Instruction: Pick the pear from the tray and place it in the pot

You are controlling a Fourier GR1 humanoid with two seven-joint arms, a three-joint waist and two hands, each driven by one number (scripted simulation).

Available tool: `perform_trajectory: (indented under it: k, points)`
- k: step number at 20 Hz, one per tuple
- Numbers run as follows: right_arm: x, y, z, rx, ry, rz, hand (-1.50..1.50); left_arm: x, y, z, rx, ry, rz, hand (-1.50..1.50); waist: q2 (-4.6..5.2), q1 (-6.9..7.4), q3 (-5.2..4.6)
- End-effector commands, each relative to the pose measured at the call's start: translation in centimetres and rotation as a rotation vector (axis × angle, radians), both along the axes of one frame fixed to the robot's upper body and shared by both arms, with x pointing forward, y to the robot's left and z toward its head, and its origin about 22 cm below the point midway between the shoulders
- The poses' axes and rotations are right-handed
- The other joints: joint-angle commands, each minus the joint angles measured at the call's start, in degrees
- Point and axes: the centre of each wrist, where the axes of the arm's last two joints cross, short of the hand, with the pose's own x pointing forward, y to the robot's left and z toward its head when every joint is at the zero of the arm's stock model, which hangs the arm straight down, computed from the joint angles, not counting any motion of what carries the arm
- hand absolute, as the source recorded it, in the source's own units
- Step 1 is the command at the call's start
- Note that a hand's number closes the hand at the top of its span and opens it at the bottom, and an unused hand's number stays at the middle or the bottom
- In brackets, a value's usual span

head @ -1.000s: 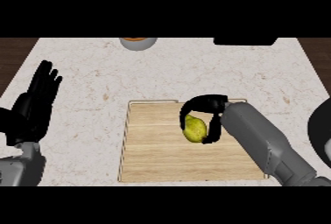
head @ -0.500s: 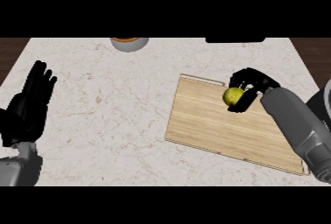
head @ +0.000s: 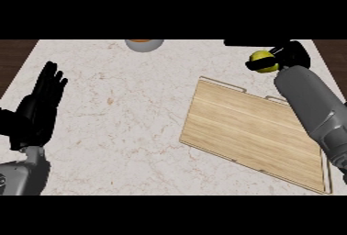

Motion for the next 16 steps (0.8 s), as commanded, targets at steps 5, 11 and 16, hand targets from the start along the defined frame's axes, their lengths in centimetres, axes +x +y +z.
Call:
perform_trajectory:
  k: [5,11,16]
  points:
    - [1.9,1.5,4.7,-0.279,-0.347,-0.408,1.5,0.4,-0.8,-0.1,-0.001,0.002,-0.01,0.0,-0.32,-0.14,-0.04]
    - [2.6,2.1,7.6,-0.382,-0.391,-0.559,1.5,0.0,-0.4,0.2,0.008,0.003,0.006,0.0,-0.68,-1.1,0.16]
    - [2.5,1.0,7.6,-0.344,-0.409,-0.615,1.5,-0.8,0.2,-1.1,-0.016,0.026,0.028,0.0,-1.04,-2.44,0.23]
